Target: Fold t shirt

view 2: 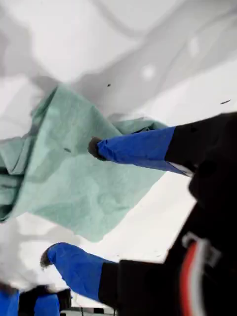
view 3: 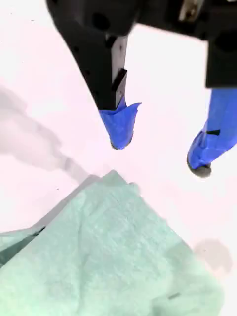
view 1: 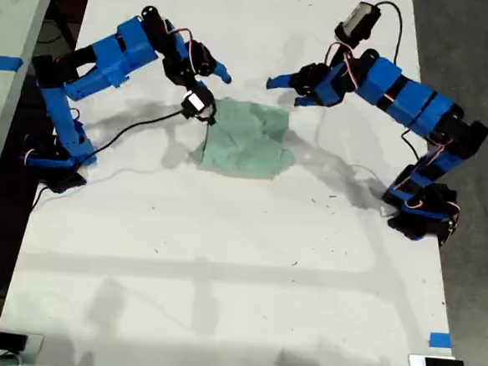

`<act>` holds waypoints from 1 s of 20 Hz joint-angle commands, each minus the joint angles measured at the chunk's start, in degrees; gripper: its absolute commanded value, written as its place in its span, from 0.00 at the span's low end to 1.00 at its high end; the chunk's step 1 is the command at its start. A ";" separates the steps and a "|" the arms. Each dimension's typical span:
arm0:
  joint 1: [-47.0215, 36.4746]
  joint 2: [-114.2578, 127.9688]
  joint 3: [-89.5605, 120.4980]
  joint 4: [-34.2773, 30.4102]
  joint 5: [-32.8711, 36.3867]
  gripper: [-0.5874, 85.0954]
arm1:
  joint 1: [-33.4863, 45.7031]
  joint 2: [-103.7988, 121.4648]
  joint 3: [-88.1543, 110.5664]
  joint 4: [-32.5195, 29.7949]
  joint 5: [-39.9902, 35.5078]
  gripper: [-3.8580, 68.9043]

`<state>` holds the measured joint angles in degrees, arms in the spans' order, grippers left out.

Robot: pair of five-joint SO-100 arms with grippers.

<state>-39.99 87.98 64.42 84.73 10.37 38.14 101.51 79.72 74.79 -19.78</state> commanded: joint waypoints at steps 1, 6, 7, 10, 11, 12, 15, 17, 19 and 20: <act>-3.60 7.38 -4.75 3.96 2.46 0.16 | 2.55 6.50 -3.60 5.89 -2.46 0.47; 16.08 41.66 13.36 2.02 0.88 0.01 | -8.70 28.83 12.39 11.69 0.97 0.06; 22.06 51.15 26.63 -4.57 -1.05 0.01 | -13.36 36.91 19.78 10.46 3.60 0.06; 30.41 78.84 66.09 -19.78 -6.94 0.01 | -22.68 61.00 46.76 5.80 8.17 0.06; 31.73 87.10 76.99 -23.82 -7.38 0.01 | -24.96 66.36 54.23 4.75 9.84 0.06; 32.96 95.01 87.19 -27.69 -7.65 0.01 | -27.07 71.28 61.88 1.49 10.11 0.06; 32.70 115.49 110.65 -31.55 -3.87 0.01 | -27.77 89.91 84.81 -4.04 9.32 0.06; 27.07 118.30 119.18 -29.79 -3.60 0.01 | -25.93 99.76 95.89 1.41 10.99 0.07; 27.77 118.39 118.92 -29.62 -4.92 0.01 | -27.42 99.67 96.24 1.41 13.10 0.07; 27.69 118.39 119.36 -29.53 -5.01 0.01 | -26.28 99.67 96.77 1.93 13.54 0.07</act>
<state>-11.51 205.22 182.29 55.63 6.33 11.69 199.78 174.02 76.20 -7.73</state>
